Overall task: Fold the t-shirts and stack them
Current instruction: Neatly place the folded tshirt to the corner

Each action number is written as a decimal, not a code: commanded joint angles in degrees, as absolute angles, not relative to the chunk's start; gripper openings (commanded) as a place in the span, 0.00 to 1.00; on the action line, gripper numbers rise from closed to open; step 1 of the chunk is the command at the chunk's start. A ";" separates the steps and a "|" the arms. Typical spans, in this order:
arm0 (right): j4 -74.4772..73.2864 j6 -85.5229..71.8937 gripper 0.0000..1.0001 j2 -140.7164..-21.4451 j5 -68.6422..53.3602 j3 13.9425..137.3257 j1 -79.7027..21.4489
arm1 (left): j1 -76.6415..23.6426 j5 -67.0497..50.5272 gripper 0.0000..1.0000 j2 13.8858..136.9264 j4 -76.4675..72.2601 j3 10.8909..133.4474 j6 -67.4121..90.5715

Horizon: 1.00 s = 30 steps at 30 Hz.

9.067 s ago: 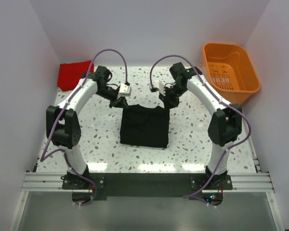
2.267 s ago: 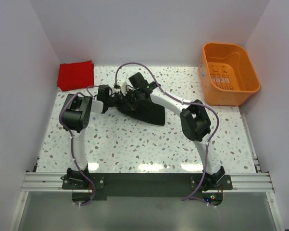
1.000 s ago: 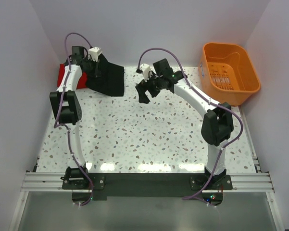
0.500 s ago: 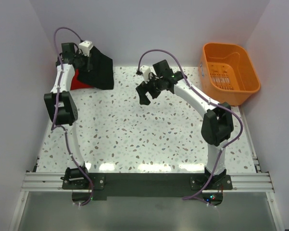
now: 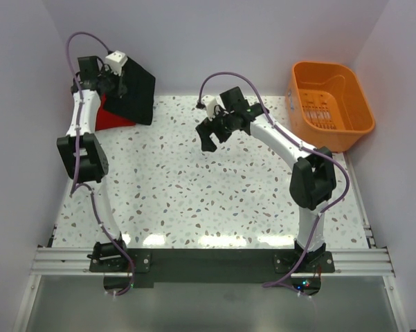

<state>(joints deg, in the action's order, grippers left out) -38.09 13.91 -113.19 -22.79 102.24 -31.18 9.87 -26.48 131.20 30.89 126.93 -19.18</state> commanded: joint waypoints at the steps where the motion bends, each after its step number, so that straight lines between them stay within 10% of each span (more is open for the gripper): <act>1: -37.00 13.54 0.99 -110.66 -21.53 102.22 -31.38 | 11.51 -29.35 0.00 125.60 28.39 129.29 -20.83; 30: -38.67 13.89 0.99 -112.59 -20.04 103.80 -31.82 | 15.82 -23.12 0.00 135.70 23.91 131.05 -28.82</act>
<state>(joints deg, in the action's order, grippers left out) -38.28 13.93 -113.19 -21.39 101.86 -31.48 14.92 -24.73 135.37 30.30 129.27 -25.26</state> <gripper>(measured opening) 0.985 0.176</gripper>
